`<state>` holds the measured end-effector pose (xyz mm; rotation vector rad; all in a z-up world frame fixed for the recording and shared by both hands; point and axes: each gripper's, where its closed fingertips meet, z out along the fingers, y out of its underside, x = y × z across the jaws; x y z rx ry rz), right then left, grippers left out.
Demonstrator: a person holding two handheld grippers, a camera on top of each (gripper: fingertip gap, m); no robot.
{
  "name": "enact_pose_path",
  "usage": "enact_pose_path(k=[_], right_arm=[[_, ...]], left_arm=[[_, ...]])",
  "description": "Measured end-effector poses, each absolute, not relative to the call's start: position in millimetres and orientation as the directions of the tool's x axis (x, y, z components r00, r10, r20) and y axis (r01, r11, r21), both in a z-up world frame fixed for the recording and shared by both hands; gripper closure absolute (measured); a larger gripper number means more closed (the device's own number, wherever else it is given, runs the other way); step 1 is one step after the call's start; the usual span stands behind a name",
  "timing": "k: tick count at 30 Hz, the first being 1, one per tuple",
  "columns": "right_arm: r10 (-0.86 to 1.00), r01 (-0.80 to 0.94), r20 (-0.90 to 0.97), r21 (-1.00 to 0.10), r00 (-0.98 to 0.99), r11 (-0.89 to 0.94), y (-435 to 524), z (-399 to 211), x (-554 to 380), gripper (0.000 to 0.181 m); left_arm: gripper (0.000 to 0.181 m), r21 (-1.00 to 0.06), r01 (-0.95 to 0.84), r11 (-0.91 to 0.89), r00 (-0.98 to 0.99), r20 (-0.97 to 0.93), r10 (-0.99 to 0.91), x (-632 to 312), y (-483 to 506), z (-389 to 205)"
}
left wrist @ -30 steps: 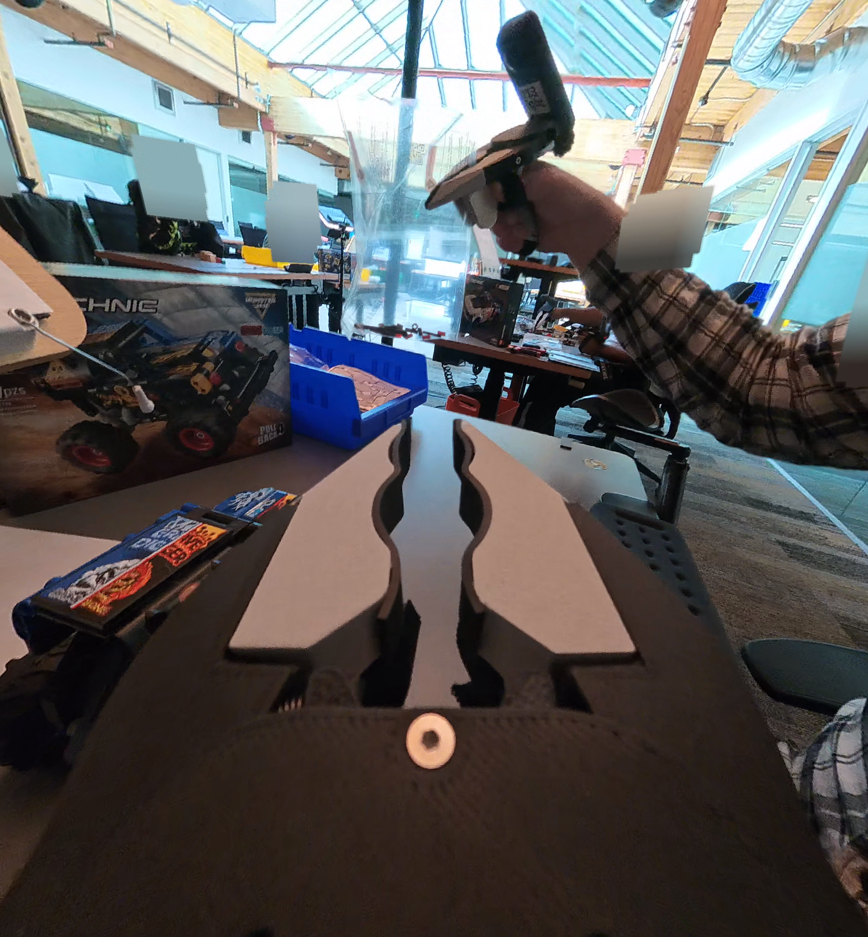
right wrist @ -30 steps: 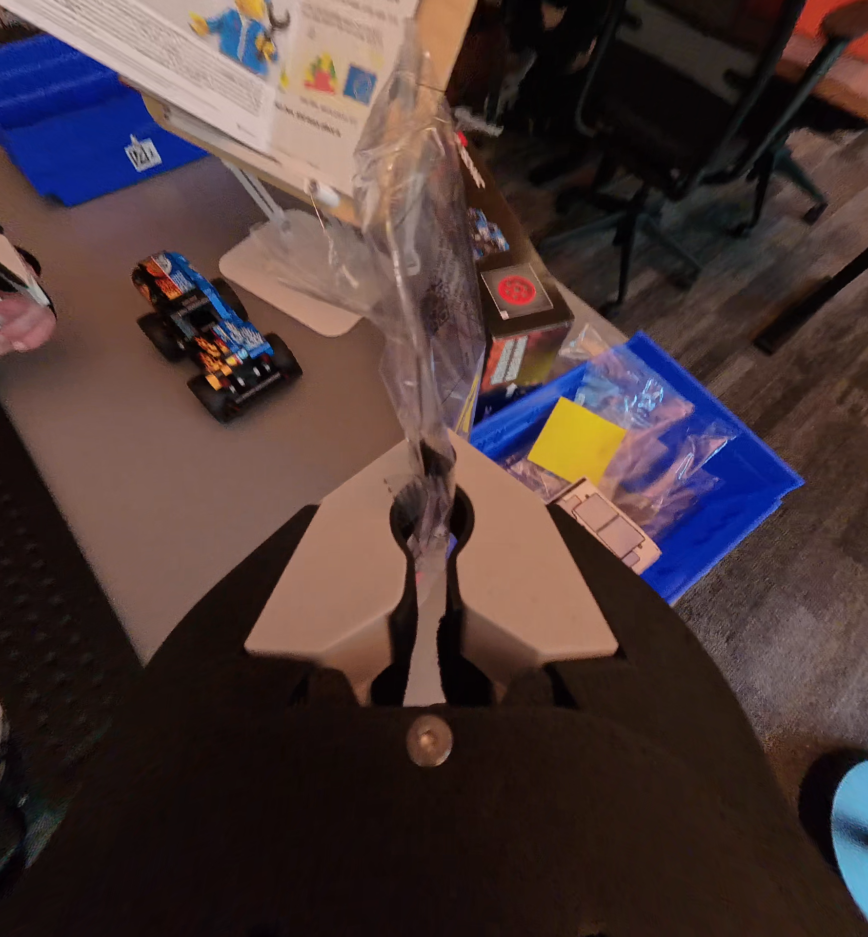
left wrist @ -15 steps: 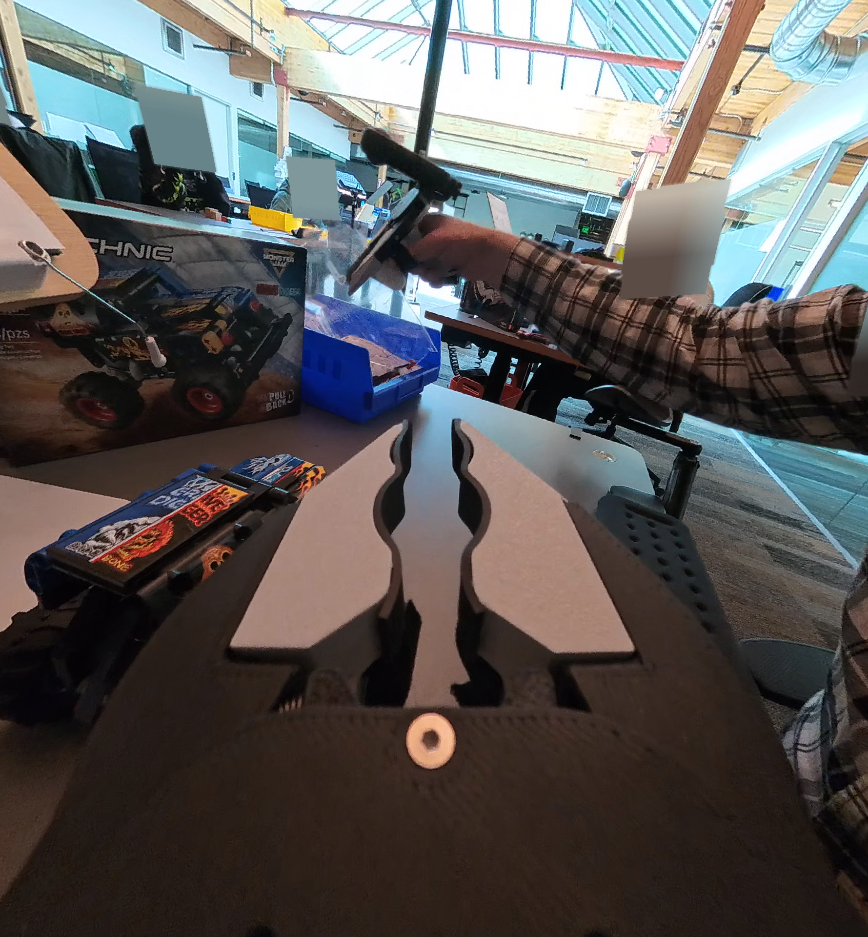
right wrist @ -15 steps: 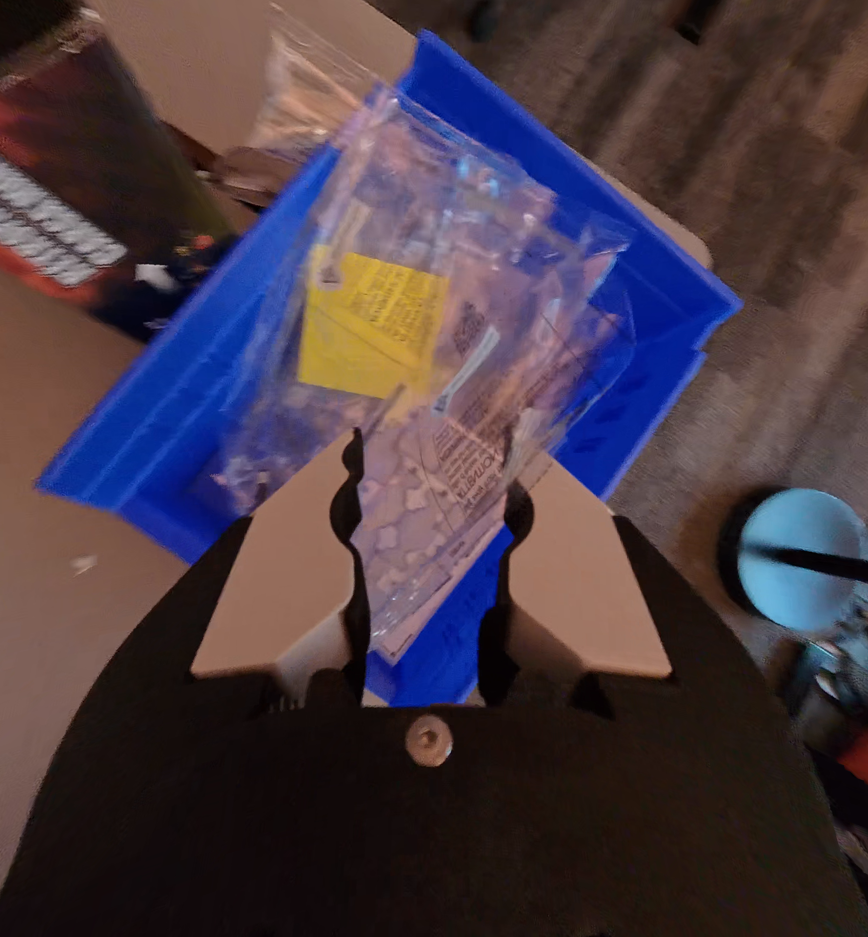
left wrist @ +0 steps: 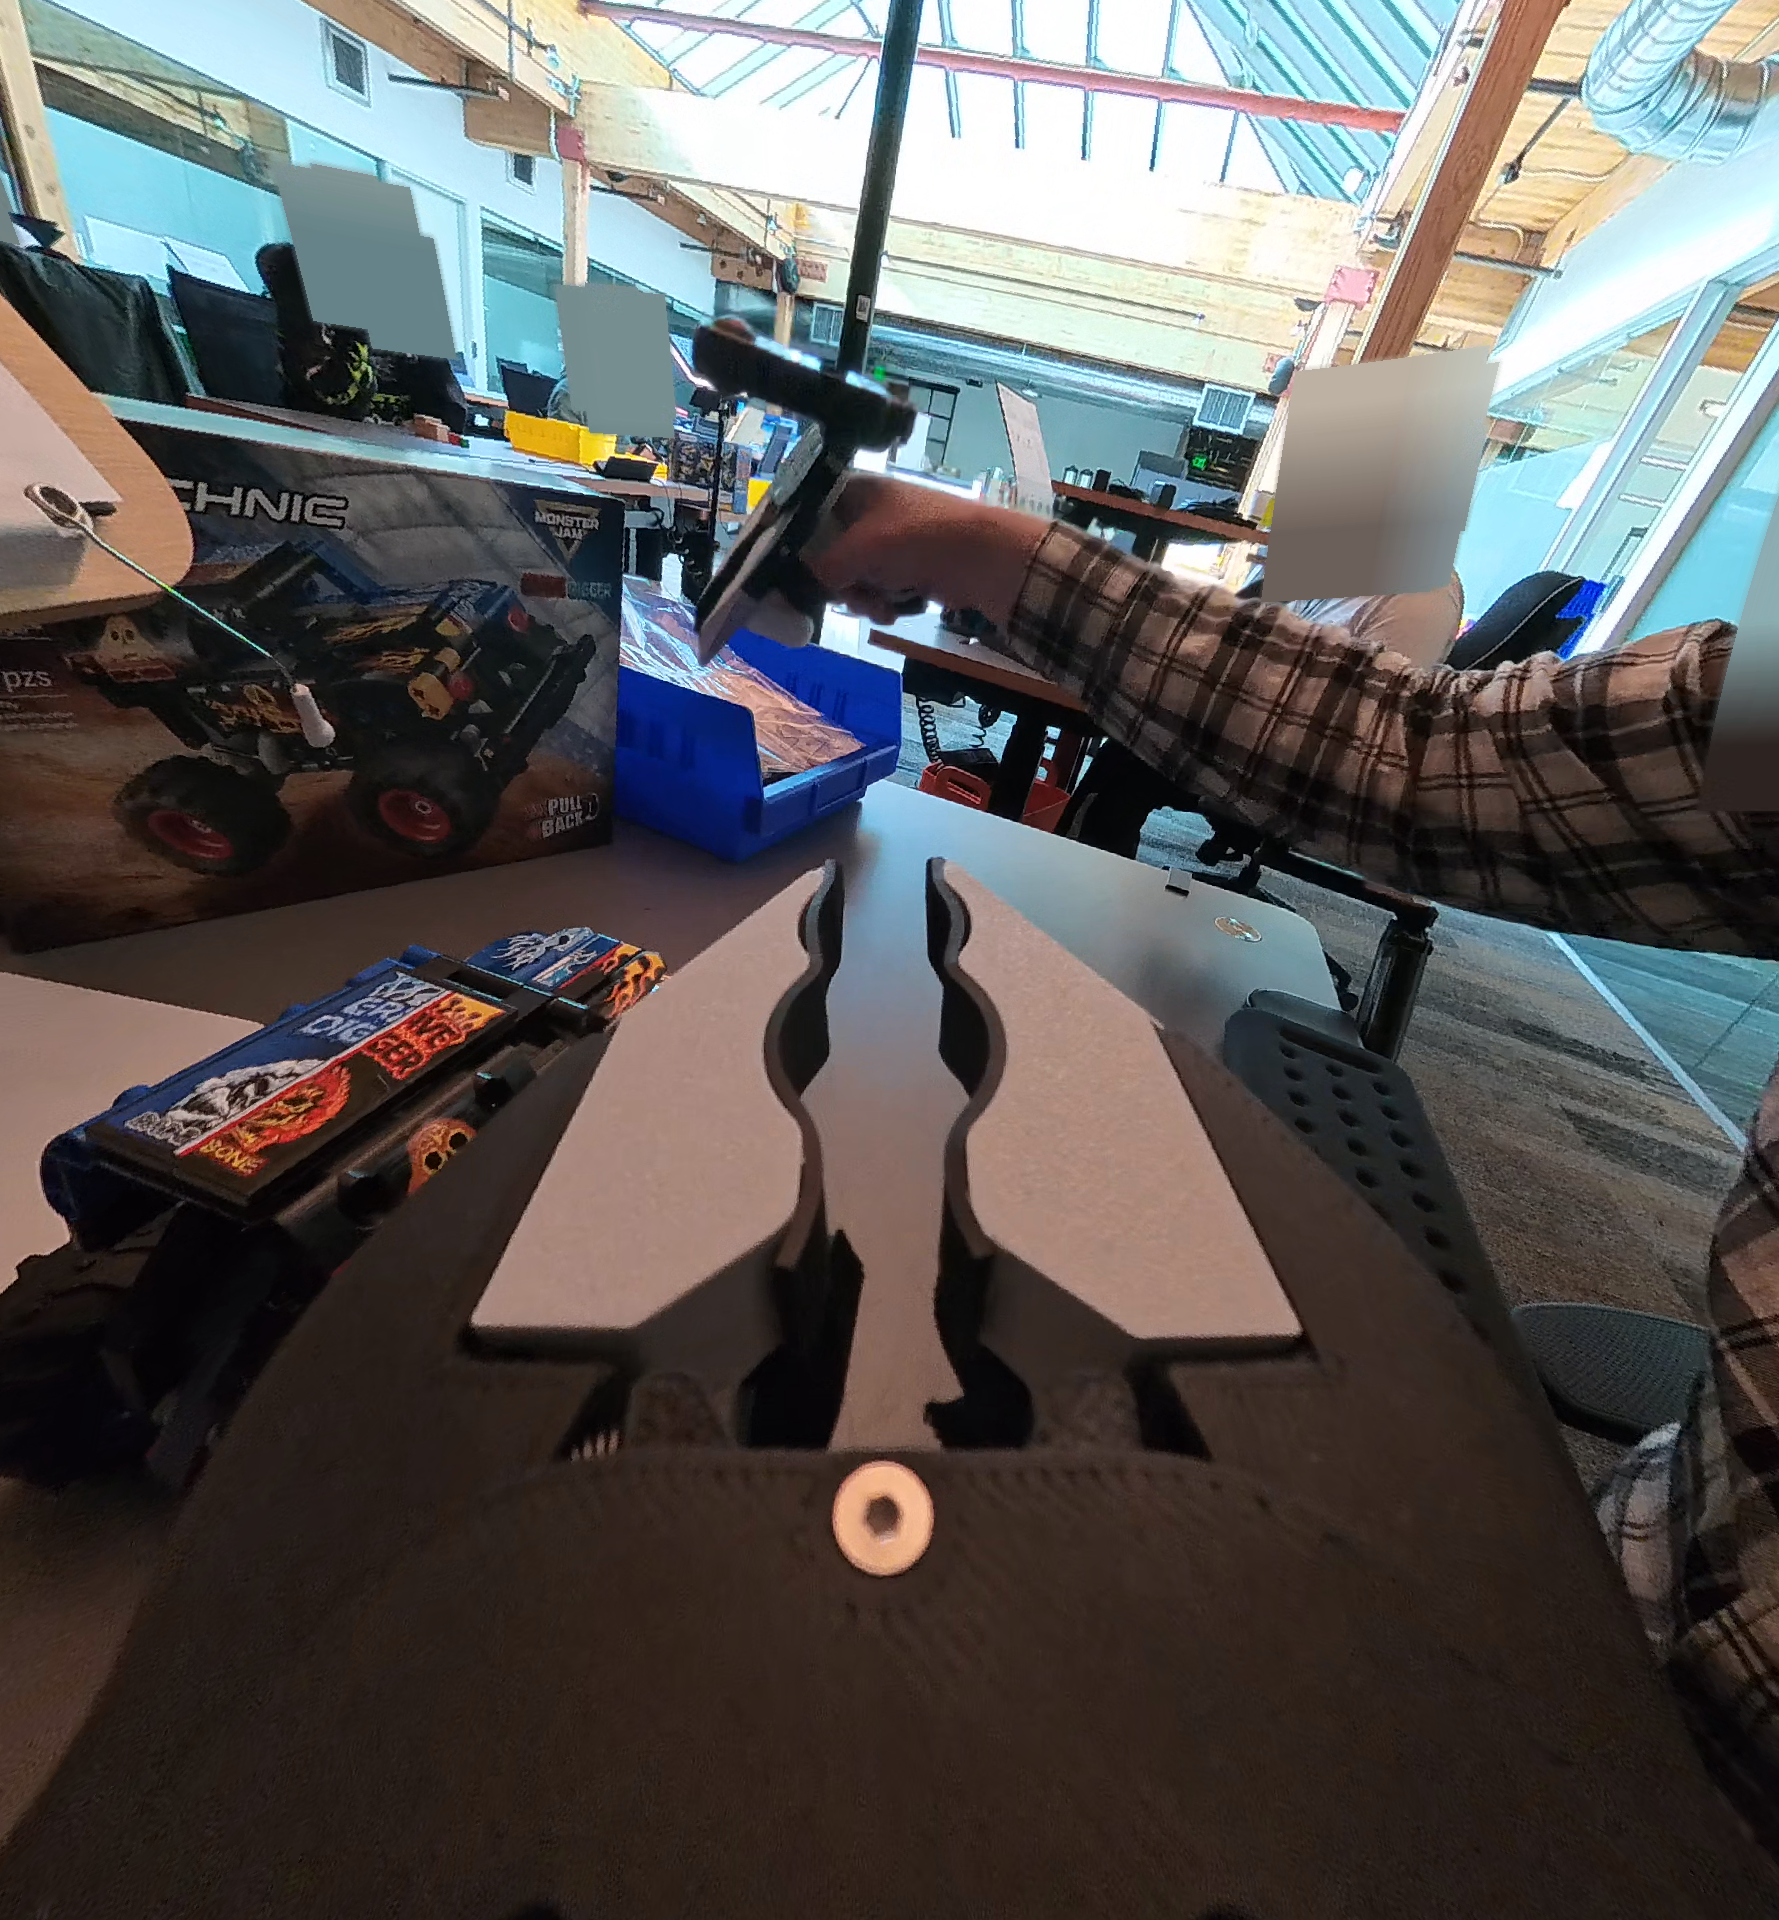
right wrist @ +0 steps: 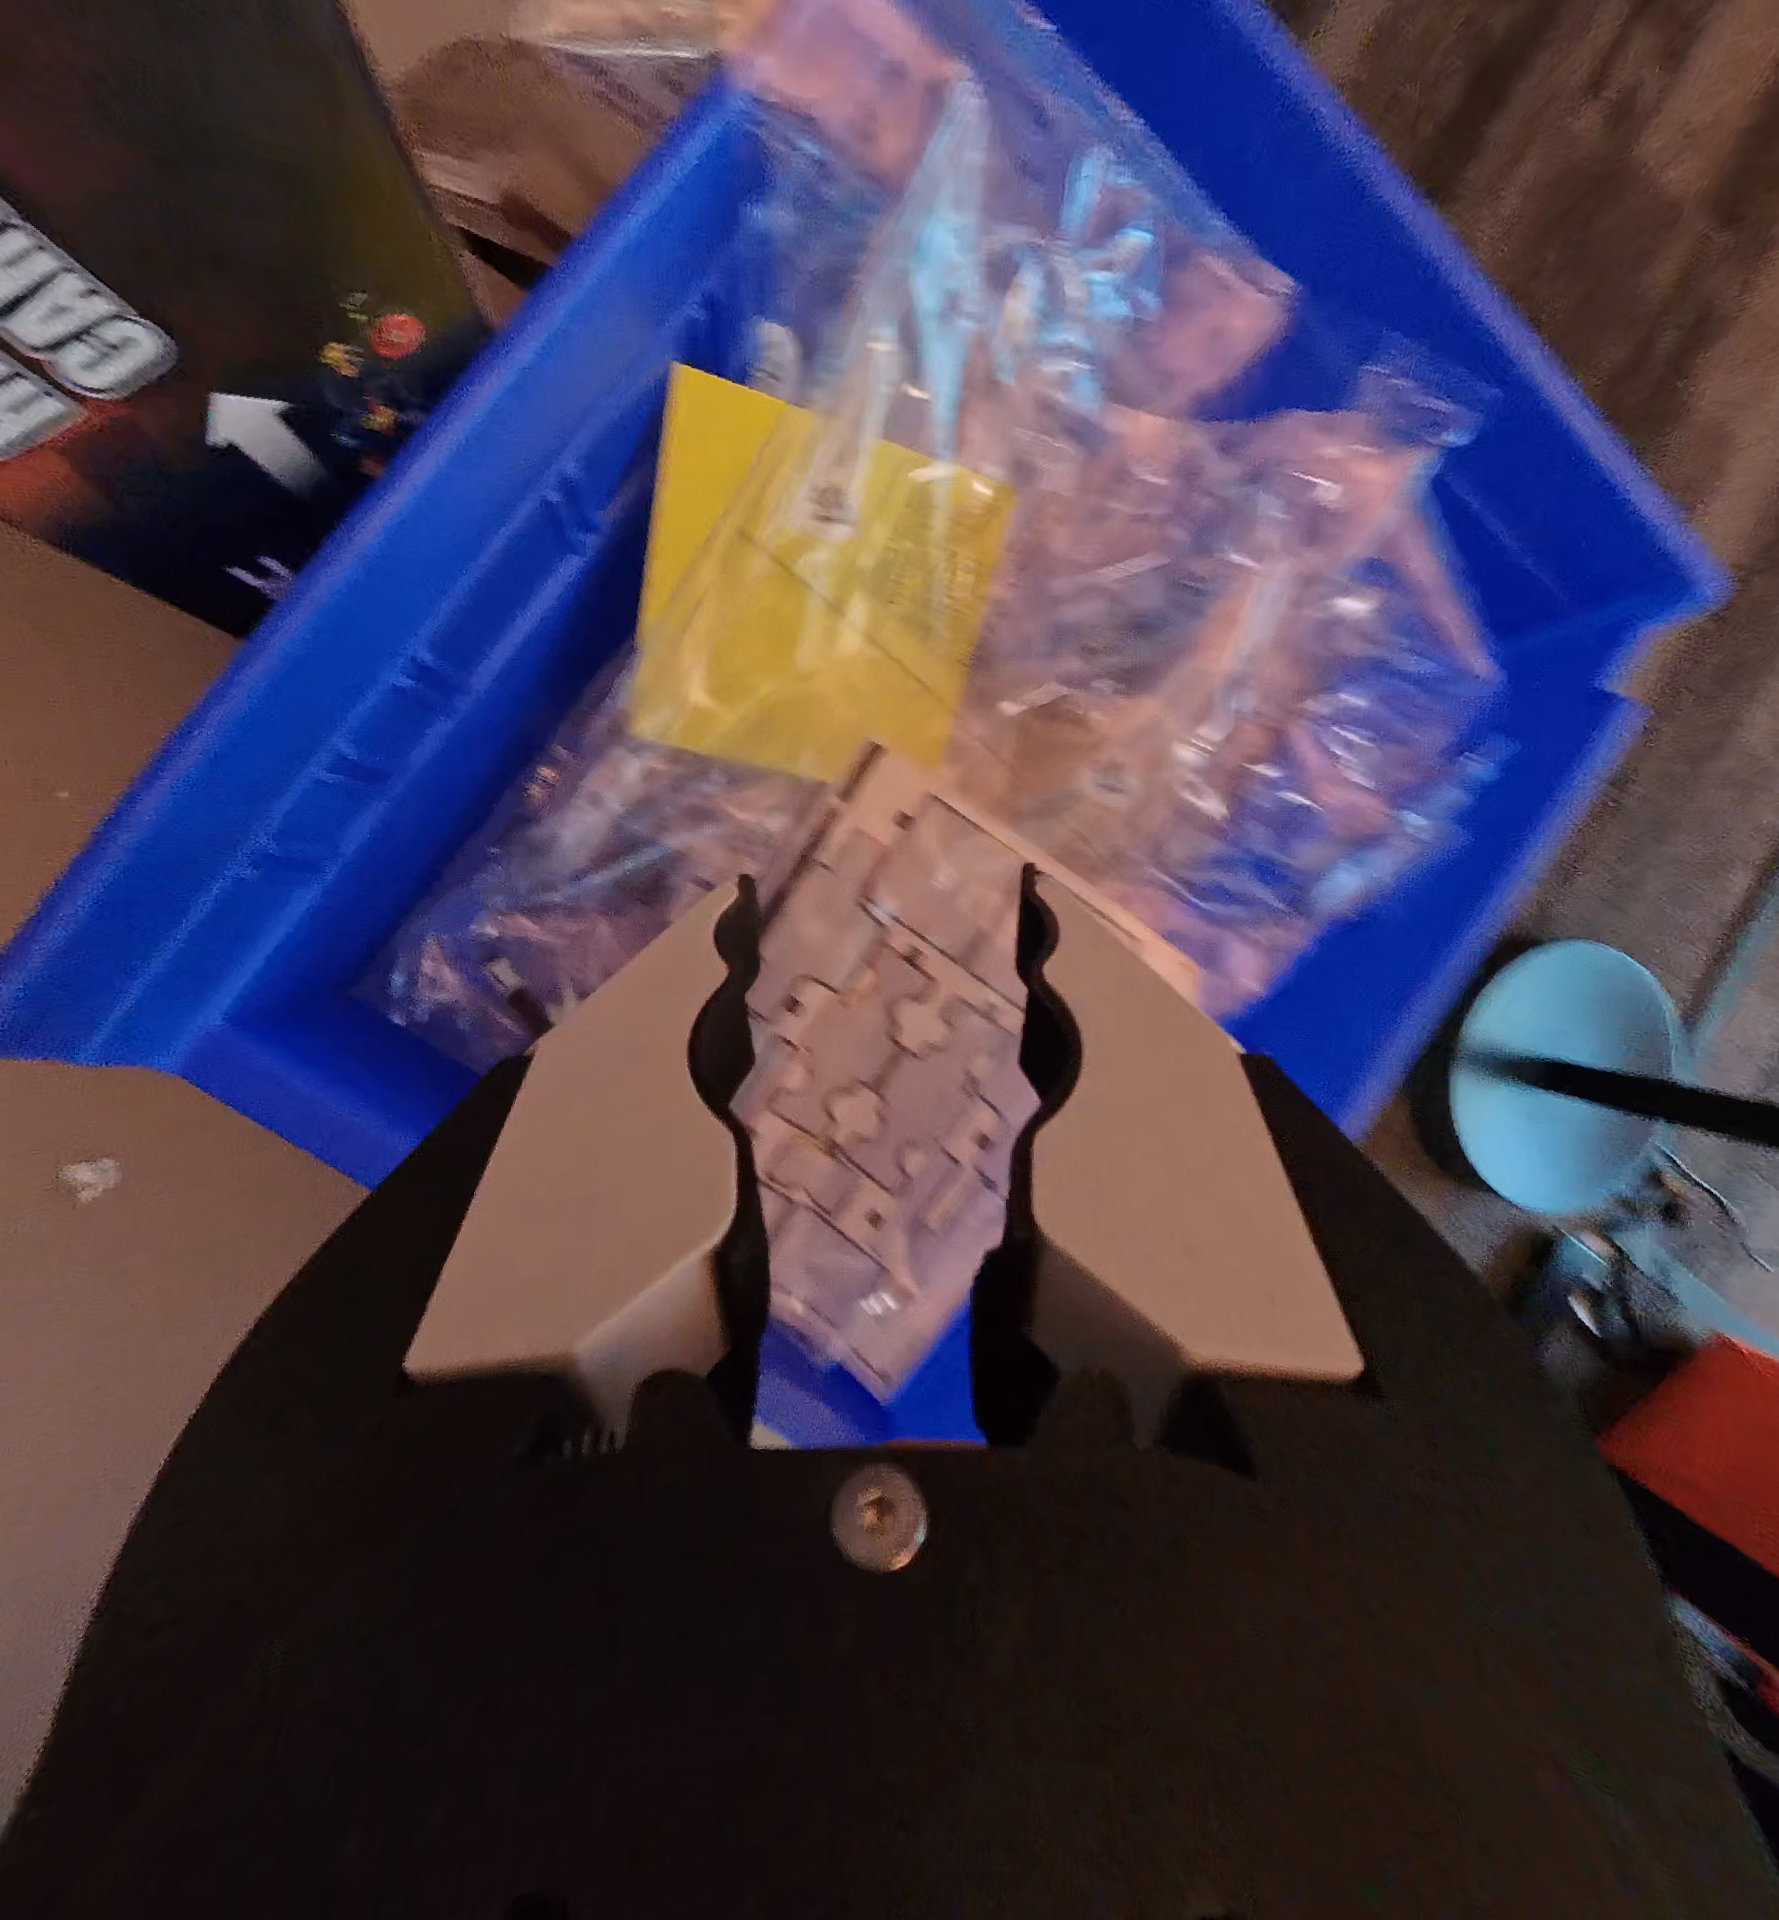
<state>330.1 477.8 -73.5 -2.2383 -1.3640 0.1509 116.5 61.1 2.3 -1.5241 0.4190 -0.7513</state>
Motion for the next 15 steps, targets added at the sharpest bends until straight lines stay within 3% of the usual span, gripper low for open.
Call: enact_pose_path(k=[3, 10, 15], right_arm=[[0.861, 0.760, 0.074, -0.511, 0.504, -0.401, 473.9, -100.4, 306.2, 0.150], [0.851, 0.875, 0.240, -0.260, 0.468, -0.408, 487.9, -159.3, 312.9, 0.173], [0.836, 0.857, 0.283, -0.375, 0.469, -0.354, 487.2, -111.2, 301.5, 0.162]], left_arm=[[0.167, -0.979, 0.165, -0.117, 0.715, 0.200, -0.670, 118.9, 61.2, -0.2], [0.167, -0.979, 0.165, -0.123, 0.720, 0.204, -0.663, 115.8, 62.6, -2.0], [0.167, -0.980, 0.158, -0.124, 0.720, 0.200, -0.664, 116.7, 62.9, -2.2]])
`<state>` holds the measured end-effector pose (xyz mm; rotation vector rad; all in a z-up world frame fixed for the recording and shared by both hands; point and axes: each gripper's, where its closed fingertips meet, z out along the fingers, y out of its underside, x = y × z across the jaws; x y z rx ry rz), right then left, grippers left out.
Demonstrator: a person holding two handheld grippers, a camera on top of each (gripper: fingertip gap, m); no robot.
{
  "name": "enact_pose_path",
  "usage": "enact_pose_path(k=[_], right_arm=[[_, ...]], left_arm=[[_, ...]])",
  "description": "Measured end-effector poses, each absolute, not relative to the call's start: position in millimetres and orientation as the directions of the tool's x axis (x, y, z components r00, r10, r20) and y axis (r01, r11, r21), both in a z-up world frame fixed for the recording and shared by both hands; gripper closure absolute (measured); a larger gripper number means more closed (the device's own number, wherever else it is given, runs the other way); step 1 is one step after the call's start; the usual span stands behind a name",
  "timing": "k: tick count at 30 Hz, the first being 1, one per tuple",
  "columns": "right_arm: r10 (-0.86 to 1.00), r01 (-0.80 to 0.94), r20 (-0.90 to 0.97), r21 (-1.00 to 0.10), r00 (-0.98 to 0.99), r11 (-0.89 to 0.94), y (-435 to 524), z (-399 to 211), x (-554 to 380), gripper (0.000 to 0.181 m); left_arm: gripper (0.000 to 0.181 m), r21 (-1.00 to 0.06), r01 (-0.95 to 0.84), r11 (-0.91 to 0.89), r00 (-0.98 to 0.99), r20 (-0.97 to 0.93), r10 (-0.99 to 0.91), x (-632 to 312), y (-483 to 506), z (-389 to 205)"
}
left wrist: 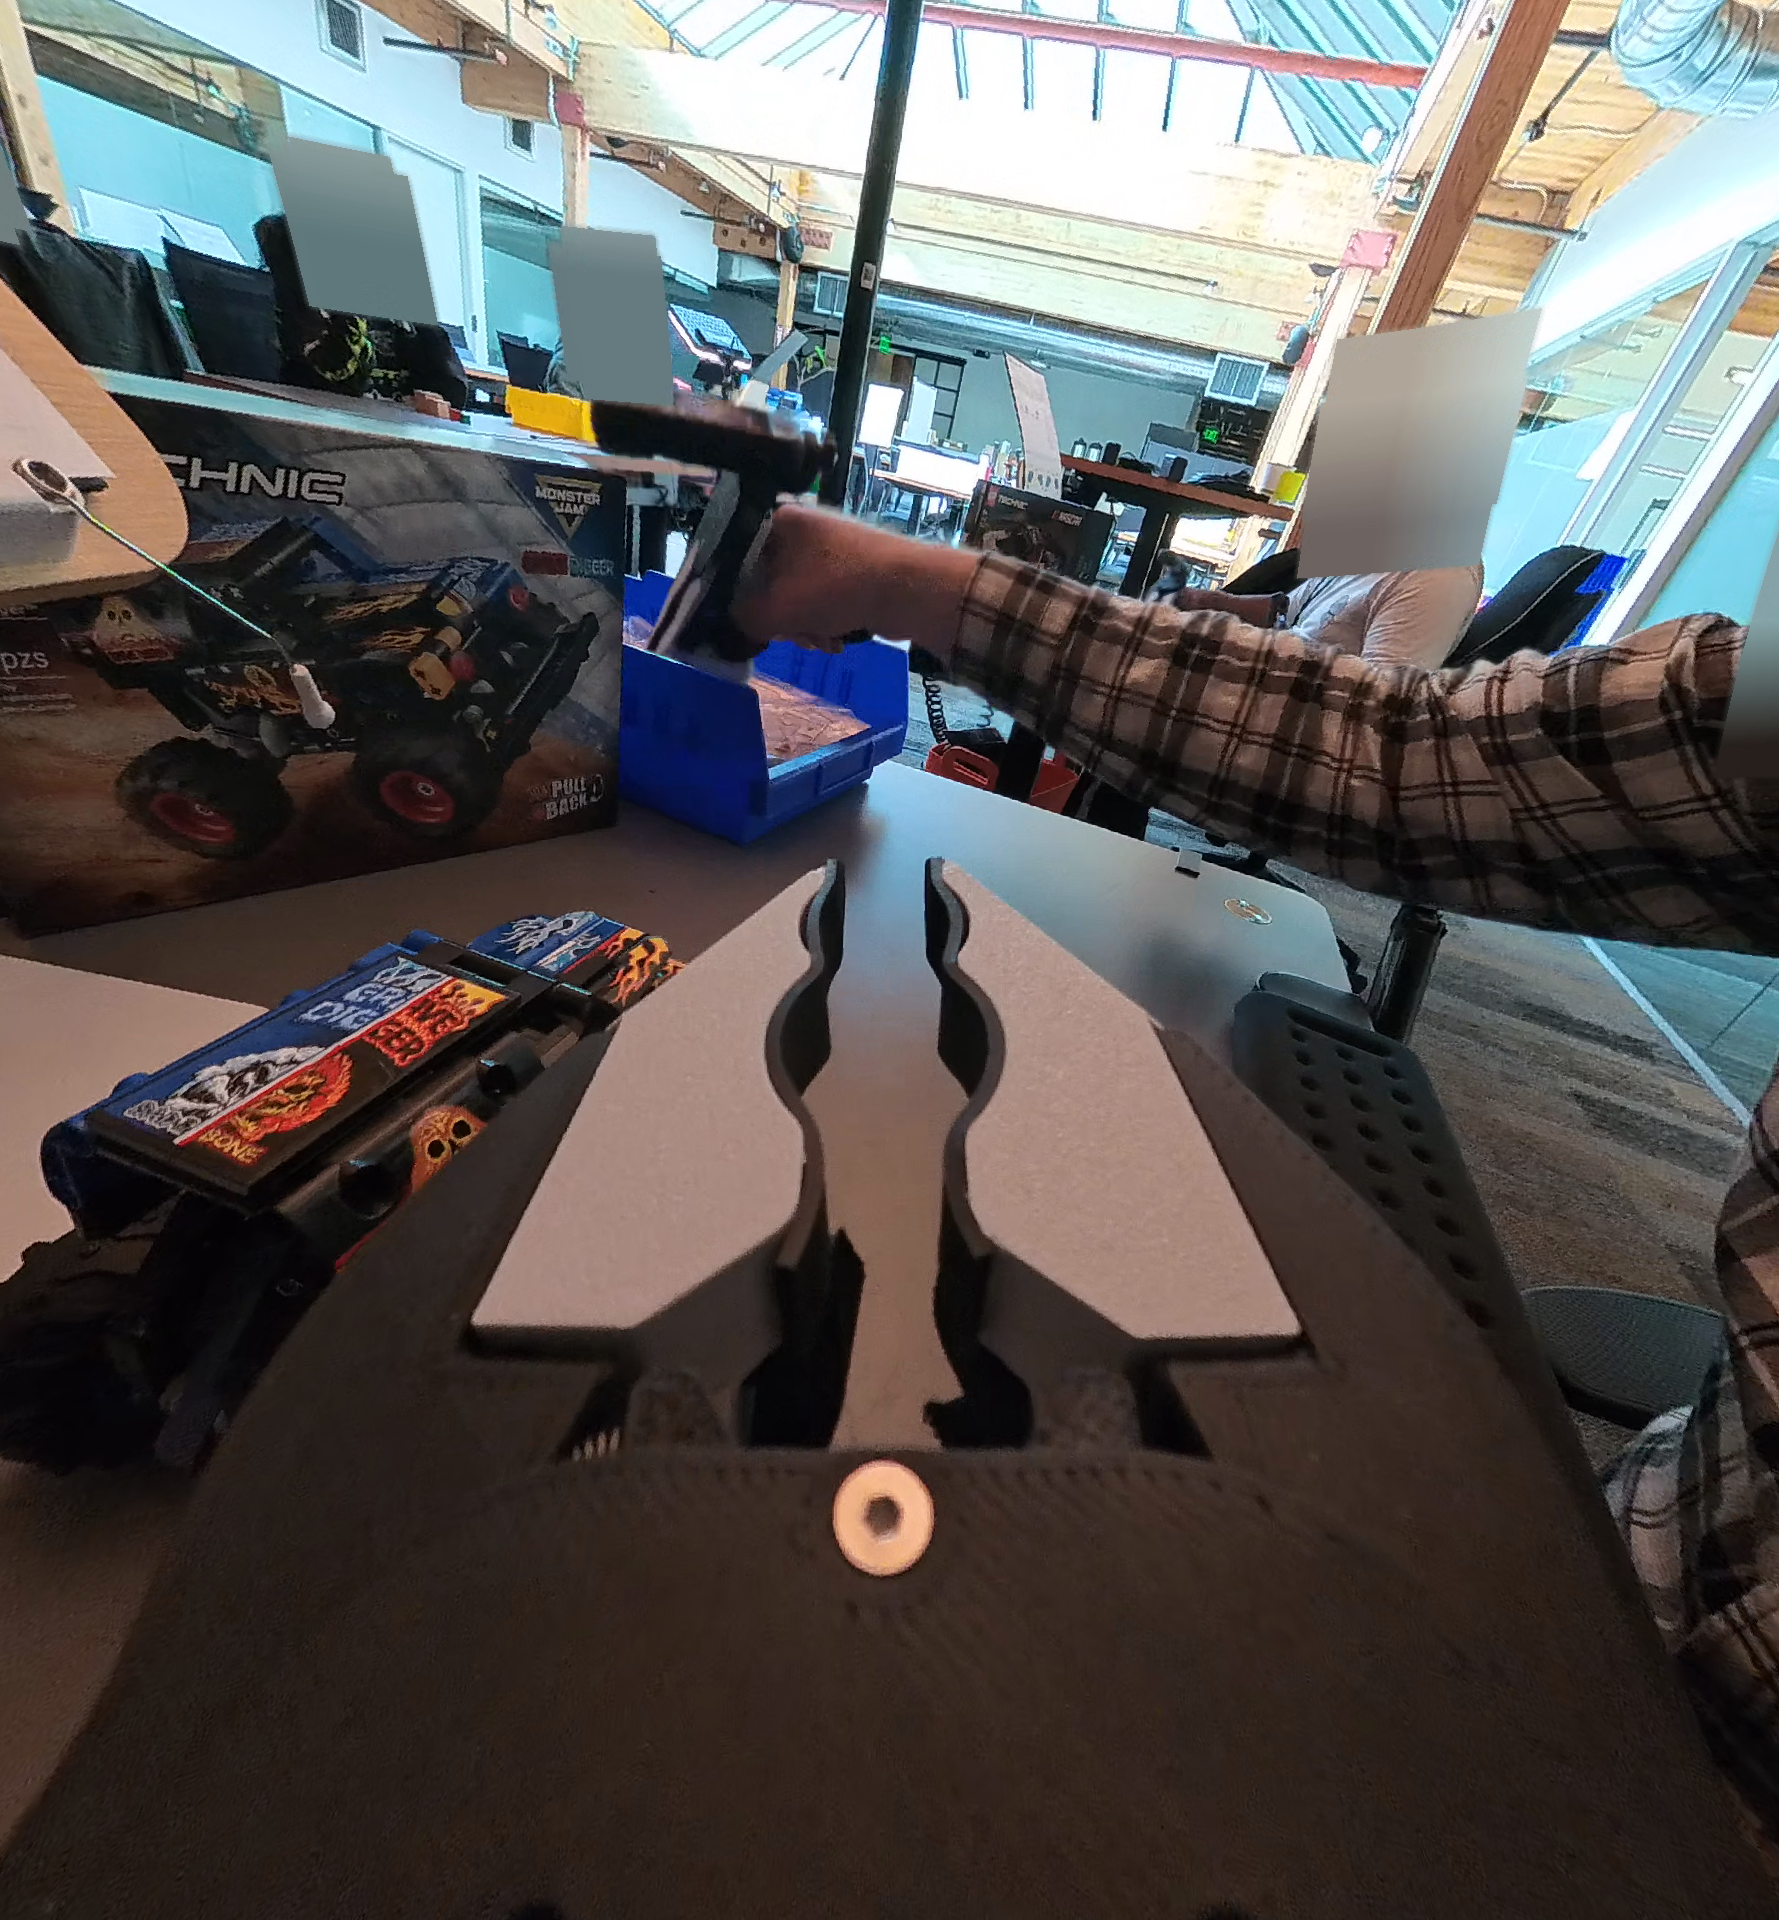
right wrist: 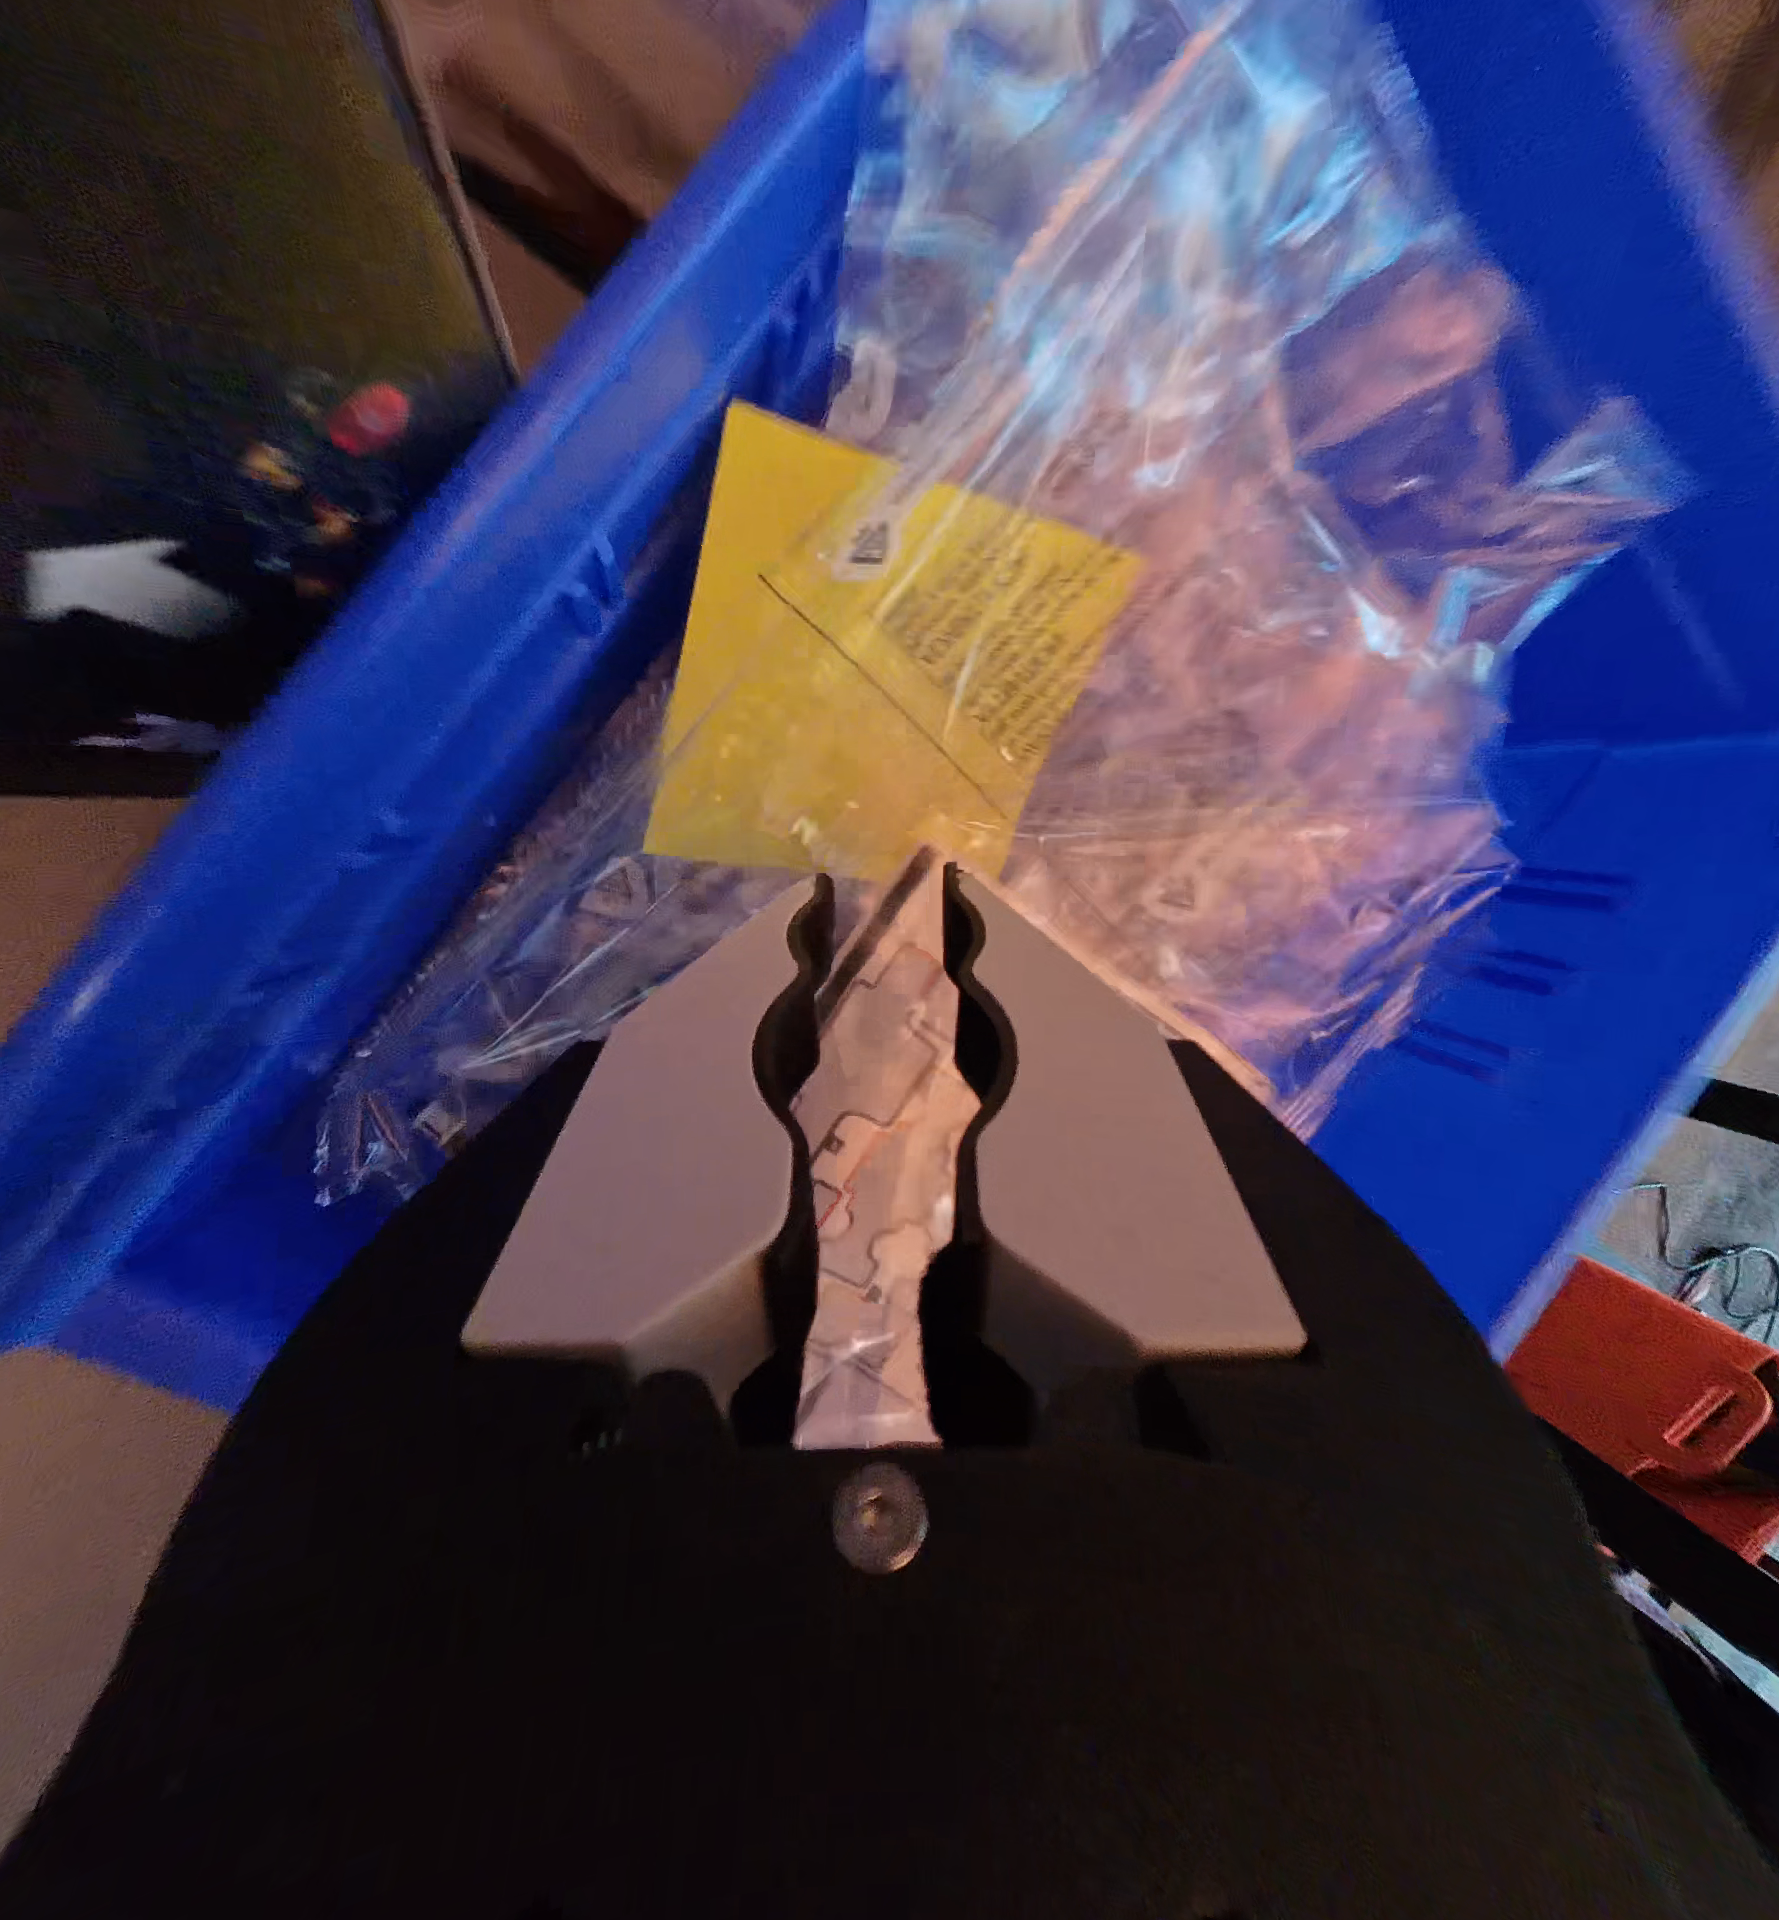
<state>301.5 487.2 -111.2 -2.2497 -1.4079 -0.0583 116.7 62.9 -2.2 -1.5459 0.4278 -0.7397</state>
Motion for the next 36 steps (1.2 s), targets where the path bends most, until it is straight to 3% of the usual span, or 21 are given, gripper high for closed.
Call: enact_pose_path(k=[3, 5, 6, 11, 13, 16, 19, 24, 26, 33, 36], right_arm=[[0.818, 0.845, 0.314, -0.413, 0.482, -0.339, 479.7, -79.4, 310.6, 0.154], [0.837, 0.851, 0.293, -0.410, 0.463, -0.327, 467.1, -73.2, 316.2, 0.161], [0.857, 0.871, 0.279, -0.374, 0.433, -0.318, 458.8, -78.8, 320.9, 0.170], [0.868, 0.917, 0.295, -0.102, 0.398, -0.386, 452.3, -140.2, 365.8, 0.178], [0.863, 0.917, 0.317, -0.068, 0.393, -0.393, 453.2, -151.0, 373.1, 0.178], [0.808, 0.927, 0.456, -0.140, 0.373, -0.349, 458.8, -118.8, 367.7, 0.173], [0.729, 0.900, 0.539, -0.350, 0.421, -0.261, 445.6, -60.6, 341.3, 0.164], [0.771, 0.747, 0.466, -0.665, 0.434, -0.018, 361.6, 9.6, 270.4, 0.143], [0.826, 0.642, 0.385, -0.766, 0.412, 0.037, 319.1, 23.6, 242.3, 0.140], [0.965, 0.471, 0.130, -0.882, 0.230, 0.007, 209.5, -0.5, 175.5, 0.136], [0.974, 0.454, 0.055, -0.889, 0.221, -0.053, 199.0, -27.2, 161.4, 0.139]], left_arm=[[0.167, -0.981, 0.150, -0.125, 0.723, 0.195, -0.663, 117.5, 62.9, -2.6], [0.167, -0.981, 0.151, -0.123, 0.724, 0.195, -0.662, 117.0, 62.5, -1.8], [0.167, -0.981, 0.153, -0.120, 0.724, 0.194, -0.662, 116.8, 62.1, -0.9], [0.167, -0.982, 0.150, -0.116, 0.725, 0.189, -0.663, 117.7, 61.1, 0.4], [0.167, -0.982, 0.146, -0.120, 0.726, 0.189, -0.661, 117.8, 61.5, -1.1], [0.167, -0.983, 0.140, -0.119, 0.738, 0.183, -0.650, 115.0, 62.7, -2.0], [0.168, -0.984, 0.137, -0.113, 0.745, 0.177, -0.643, 112.9, 63.0, -0.7], [0.162, -0.991, 0.097, -0.093, 0.808, 0.132, -0.574, 99.9, 67.6, -1.0], [0.144, -0.992, 0.090, -0.085, 0.848, 0.121, -0.516, 88.6, 71.2, -0.4], [0.101, -0.988, 0.120, -0.098, 0.920, 0.147, -0.364, 54.0, 81.4, -4.0], [0.100, -0.987, 0.140, -0.082, 0.945, 0.158, -0.286, 33.1, 82.2, -3.0]])
